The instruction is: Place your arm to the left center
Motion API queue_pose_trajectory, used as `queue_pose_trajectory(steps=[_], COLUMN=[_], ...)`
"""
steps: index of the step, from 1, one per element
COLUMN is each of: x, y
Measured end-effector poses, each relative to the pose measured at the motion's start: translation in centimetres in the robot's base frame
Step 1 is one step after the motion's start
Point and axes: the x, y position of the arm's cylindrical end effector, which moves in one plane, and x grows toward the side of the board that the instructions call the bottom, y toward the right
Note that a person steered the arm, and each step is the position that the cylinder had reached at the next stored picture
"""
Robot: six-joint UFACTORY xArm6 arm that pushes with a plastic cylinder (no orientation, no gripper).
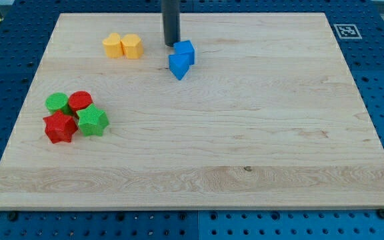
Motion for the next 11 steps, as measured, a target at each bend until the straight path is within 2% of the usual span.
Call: queue_pose_trajectory(steps=[2,4,6,7,9,11], x=[-5.2,-4.6,0.6,1.1,10.1,11.2], y=[-9.4,-16.9,-24.6,-24.6,-24.6,-24.6])
